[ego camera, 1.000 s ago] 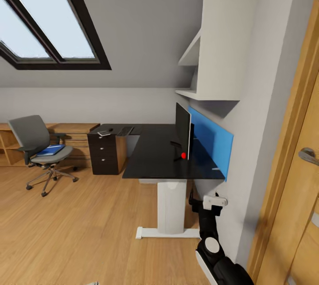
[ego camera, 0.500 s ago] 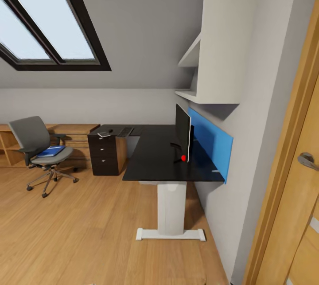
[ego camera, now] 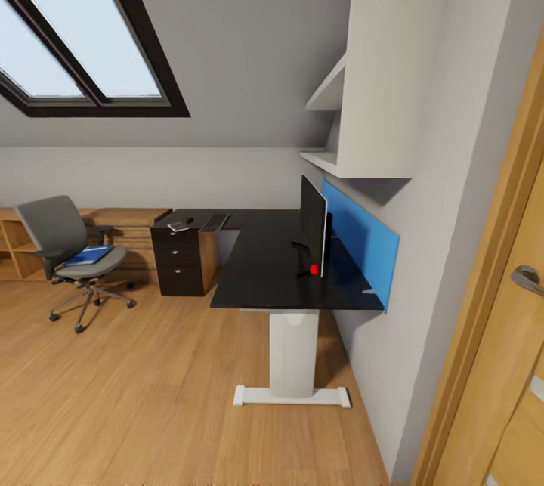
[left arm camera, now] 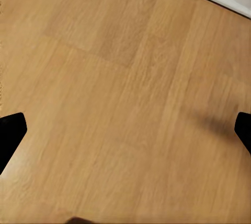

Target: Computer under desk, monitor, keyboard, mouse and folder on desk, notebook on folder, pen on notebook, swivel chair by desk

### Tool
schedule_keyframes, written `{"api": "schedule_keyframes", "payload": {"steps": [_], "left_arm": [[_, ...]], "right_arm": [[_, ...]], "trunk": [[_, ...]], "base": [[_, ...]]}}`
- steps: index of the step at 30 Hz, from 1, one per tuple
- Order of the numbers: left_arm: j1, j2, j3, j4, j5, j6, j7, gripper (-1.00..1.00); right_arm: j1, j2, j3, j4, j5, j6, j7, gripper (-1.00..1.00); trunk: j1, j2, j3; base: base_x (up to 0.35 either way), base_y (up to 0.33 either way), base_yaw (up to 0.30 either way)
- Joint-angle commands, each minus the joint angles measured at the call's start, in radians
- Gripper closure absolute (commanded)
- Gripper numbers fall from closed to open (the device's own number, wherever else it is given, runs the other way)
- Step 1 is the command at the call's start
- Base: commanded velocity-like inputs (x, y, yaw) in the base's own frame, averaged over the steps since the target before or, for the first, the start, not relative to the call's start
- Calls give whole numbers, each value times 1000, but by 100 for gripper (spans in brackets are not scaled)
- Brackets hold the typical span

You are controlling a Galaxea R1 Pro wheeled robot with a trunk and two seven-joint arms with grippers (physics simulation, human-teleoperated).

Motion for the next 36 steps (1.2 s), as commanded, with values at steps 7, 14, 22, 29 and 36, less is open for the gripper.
{"api": "schedule_keyframes", "payload": {"steps": [7, 14, 22, 29, 36], "left_arm": [[-1, 0, -8, 0, 6, -7, 5, -100], [-1, 0, -8, 0, 7, -8, 5, -100], [-1, -8, -10, 0, 1, -66, 7, -100], [-1, -21, -10, 1, 1, -122, 10, -100], [-1, -23, -10, 1, 2, -130, 11, -100]], "right_arm": [[-1, 0, 9, 1, -11, -4, -3, -100], [-1, 0, 9, 2, -10, -5, -2, -100], [-1, -2, 9, 17, -9, -8, 0, -100], [-1, 0, 9, 18, -7, -8, 0, -100], [-1, 0, 9, 18, -7, -7, 0, -100]], "trunk": [[-15, 27, 1], [-23, 41, -3], [-27, 48, -6], [-27, 48, -9], [-27, 48, -13]], "base": [[0, 0, 106], [0, 0, 129], [0, 0, 19], [41, 74, 112], [137, 267, 237]]}}
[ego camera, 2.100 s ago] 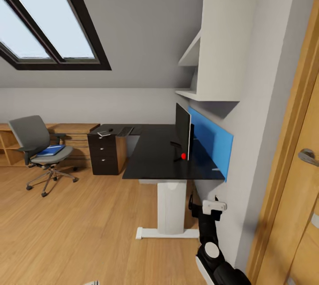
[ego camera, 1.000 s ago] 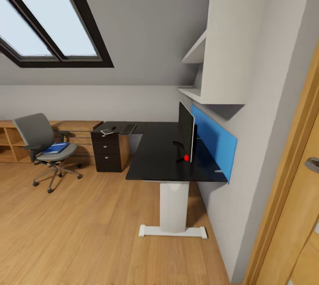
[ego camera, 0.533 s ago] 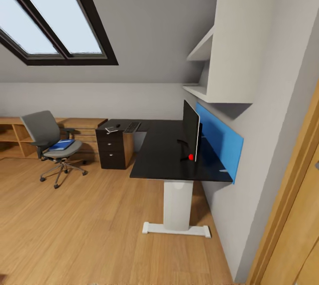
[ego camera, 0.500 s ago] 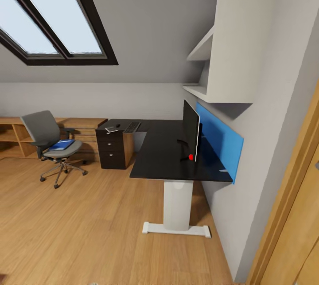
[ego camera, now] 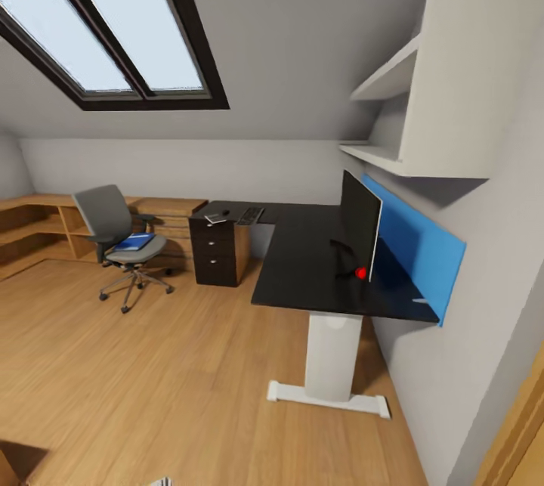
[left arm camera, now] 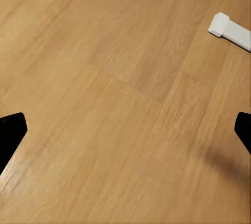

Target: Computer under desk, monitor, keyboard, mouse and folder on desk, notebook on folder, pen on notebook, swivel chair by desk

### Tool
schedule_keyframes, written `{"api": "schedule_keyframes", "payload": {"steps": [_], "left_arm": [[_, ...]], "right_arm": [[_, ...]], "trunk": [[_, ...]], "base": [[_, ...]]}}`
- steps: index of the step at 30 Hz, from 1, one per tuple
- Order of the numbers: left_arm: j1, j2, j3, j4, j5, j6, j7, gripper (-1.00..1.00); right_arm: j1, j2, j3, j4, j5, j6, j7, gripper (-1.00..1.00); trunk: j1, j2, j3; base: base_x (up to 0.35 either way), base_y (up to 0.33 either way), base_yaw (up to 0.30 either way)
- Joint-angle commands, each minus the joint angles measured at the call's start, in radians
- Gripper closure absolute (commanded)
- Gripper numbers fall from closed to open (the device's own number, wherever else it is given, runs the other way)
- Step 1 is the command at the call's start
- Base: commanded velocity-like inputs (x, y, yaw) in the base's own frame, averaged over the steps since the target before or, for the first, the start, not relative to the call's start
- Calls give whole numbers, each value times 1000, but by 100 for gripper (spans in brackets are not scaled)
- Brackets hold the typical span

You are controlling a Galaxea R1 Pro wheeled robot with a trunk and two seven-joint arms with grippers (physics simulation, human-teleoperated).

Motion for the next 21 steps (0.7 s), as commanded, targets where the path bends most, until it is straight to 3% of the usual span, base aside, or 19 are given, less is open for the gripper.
{"api": "schedule_keyframes", "payload": {"steps": [1, 21], "left_arm": [[-1, 1, -8, 0, 6, -4, 6, -100], [-1, -1, -13, 23, 6, -1, 5, -100]], "right_arm": [[-1, 0, 9, 1, -10, -4, -4, -100], [-1, 1, 9, 5, -11, -4, -4, -100]], "trunk": [[0, -1, -2], [0, -1, -11]], "base": [[148, 296, 250], [136, 313, 255]]}}
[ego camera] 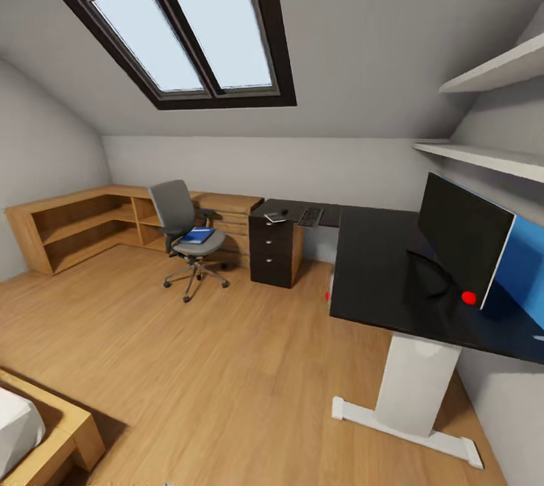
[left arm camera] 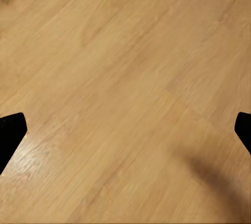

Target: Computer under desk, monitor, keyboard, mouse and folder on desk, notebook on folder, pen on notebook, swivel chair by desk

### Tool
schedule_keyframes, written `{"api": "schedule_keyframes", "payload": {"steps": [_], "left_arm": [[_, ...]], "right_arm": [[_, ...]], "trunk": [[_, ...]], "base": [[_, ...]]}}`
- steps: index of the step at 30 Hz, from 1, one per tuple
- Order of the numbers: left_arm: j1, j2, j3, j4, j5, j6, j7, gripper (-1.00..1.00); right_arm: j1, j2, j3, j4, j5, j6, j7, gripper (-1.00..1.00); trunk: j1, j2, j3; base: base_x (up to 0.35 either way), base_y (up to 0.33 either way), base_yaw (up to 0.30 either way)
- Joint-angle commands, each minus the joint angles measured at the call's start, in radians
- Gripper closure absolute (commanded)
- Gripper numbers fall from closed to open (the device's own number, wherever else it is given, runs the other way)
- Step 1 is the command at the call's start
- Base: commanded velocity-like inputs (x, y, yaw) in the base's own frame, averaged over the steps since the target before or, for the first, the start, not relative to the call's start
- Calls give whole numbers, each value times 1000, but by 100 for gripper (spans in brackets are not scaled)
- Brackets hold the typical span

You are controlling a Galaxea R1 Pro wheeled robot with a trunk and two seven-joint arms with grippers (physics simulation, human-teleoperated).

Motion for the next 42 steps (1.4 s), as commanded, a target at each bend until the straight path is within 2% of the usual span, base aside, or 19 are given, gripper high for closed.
{"api": "schedule_keyframes", "payload": {"steps": [1, 12, 18, 30, 42], "left_arm": [[-1, 1, -9, 1, 6, -2, 6, -100], [-1, -7, -9, 3, 5, 1, 6, -100], [-1, -8, -9, 3, 3, 0, 6, -100], [-1, -7, -8, 2, 1, -10, 7, -100], [-1, -8, -9, 3, 0, -11, 6, -100]], "right_arm": [[-1, 0, 9, 1, -11, -4, -4, -100], [-1, 0, 9, 1, -13, -1, -4, -100], [-1, -1, 9, 1, -13, -1, -4, -100], [-1, -1, 9, 1, -14, -1, -4, -100], [-1, 0, 9, 1, -13, -3, -4, -100]], "trunk": [[0, -1, -2], [0, -1, -14], [0, -1, -23], [0, -1, -42], [0, -1, -61]], "base": [[175, 309, 256], [264, 214, 166], [276, 56, 22], [80, 15, 2], [299, 112, 0]]}}
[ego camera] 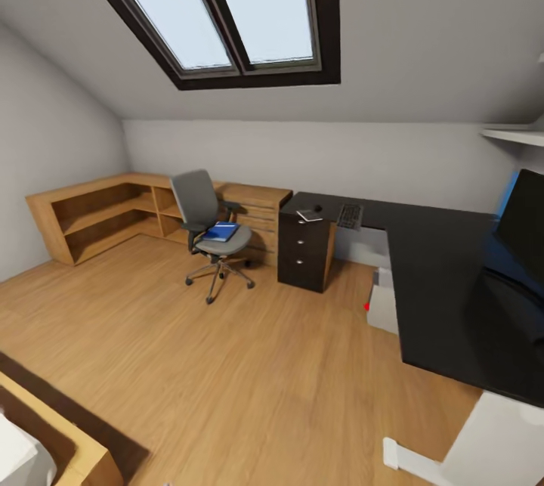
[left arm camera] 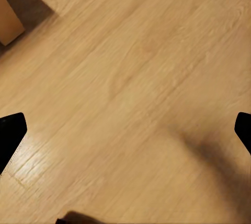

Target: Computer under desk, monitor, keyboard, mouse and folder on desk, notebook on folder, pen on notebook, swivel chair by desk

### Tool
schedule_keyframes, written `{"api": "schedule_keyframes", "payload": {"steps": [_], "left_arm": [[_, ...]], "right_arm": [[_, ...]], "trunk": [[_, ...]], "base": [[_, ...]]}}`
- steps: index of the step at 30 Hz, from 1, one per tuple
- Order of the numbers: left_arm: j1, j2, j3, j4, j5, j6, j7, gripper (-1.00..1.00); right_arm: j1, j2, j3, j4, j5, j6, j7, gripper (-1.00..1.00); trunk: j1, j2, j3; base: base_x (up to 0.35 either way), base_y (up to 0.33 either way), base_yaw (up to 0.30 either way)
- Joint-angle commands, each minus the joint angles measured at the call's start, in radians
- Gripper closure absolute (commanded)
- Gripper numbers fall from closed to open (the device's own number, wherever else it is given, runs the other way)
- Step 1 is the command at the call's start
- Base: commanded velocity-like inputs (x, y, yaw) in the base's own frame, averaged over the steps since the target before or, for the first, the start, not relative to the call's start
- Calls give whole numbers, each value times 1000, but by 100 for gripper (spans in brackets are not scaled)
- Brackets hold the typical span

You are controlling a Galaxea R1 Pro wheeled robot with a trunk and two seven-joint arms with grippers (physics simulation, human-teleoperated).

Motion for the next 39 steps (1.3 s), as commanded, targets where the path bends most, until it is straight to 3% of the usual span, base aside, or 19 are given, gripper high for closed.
{"api": "schedule_keyframes", "payload": {"steps": [1, 17, 39], "left_arm": [[-1, 1, -8, 0, 6, -4, 6, -100], [-1, 0, -9, 1, 7, 3, 6, -100], [-1, 0, -8, 1, 7, 4, 6, -100]], "right_arm": [[-1, 0, 9, 1, -10, -4, -4, -100], [-1, 0, 9, 1, -10, -4, -4, -100], [-1, 0, 9, 1, -10, -4, -4, -100]], "trunk": [[1, -1, -3], [1, -1, -28], [1, -1, -54]], "base": [[322, 112, 0], [331, 25, -22], [329, 115, -205]]}}
